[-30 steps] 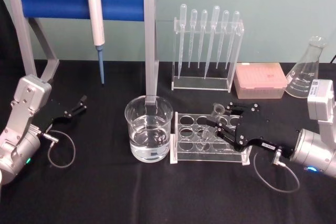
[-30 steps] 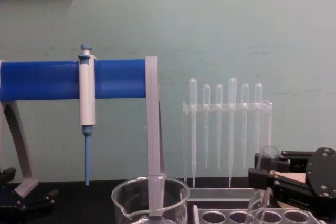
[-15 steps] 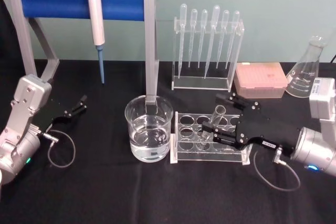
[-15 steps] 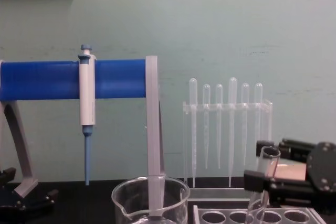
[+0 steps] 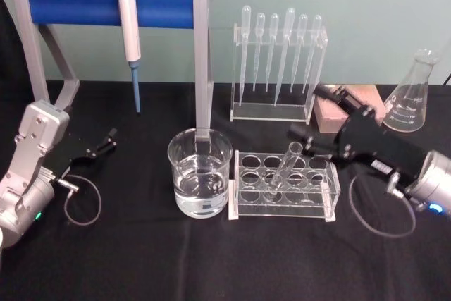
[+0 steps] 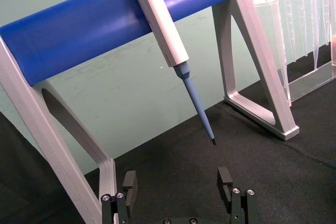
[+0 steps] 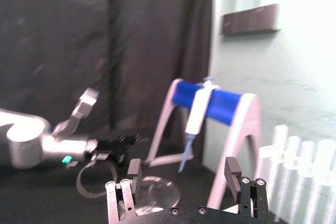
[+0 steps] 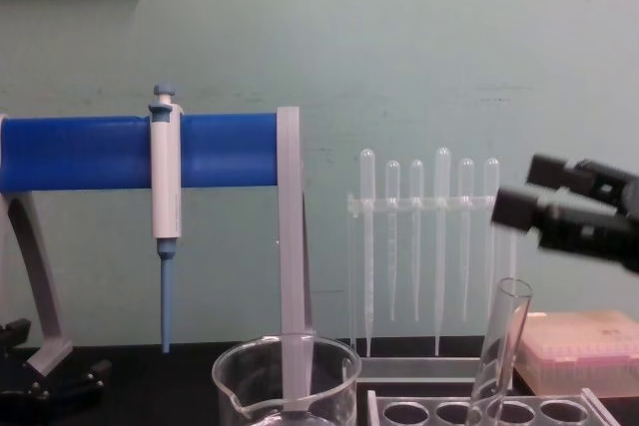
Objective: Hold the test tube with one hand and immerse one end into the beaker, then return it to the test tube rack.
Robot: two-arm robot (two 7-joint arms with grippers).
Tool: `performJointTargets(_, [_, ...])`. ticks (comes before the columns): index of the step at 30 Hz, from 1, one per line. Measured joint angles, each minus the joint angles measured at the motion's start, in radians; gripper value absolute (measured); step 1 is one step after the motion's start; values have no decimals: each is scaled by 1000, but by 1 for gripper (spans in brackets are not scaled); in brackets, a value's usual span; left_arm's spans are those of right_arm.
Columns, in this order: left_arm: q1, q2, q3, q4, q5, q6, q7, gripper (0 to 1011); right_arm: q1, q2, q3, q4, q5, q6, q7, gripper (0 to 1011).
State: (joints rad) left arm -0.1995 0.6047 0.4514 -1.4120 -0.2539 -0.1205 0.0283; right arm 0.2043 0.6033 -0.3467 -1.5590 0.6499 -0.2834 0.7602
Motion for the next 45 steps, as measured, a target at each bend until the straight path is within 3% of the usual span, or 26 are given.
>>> performJointTargets(3, [0,0,0,0,0,0,0,1000,-19,-12,33,-9,27,5,-40,1002])
performJointTargets(6, [0,0,0,0,0,0,0,1000,-40,-26,62,-17,22,17,-111,1003])
performJointTargets(10, [0,0,0,0,0,0,0,1000,-75,-53,91,-28,-44,40,-256,1003])
performJointTargets(11, [0,0,0,0,0,0,0,1000,-88,-67,100,-31,-77,47,-315,1002])
performJointTargets(12, [0,0,0,0,0,0,0,1000,-88,-67,100,-31,-77,47,-315,1002])
performJointTargets(14, [0,0,0,0,0,0,0,1000,-111,-98,114,-32,-151,60,-436,1002])
performJointTargets(17, [0,0,0,0,0,0,0,1000,-127,-121,122,-32,-207,67,-514,1002])
performJointTargets(18, [0,0,0,0,0,0,0,1000,-138,-138,126,-32,-250,67,-574,1002])
performJointTargets(22, [0,0,0,0,0,0,0,1000,-157,-178,132,-24,-344,64,-683,1003])
performJointTargets(26, [0,0,0,0,0,0,0,1000,-162,-204,132,-2,-387,63,-718,1002])
performJointTargets(31, [0,0,0,0,0,0,0,1000,-161,-208,128,15,-373,35,-669,1003])
performJointTargets(45, [0,0,0,0,0,0,0,1000,-160,-206,129,10,-376,43,-682,1002])
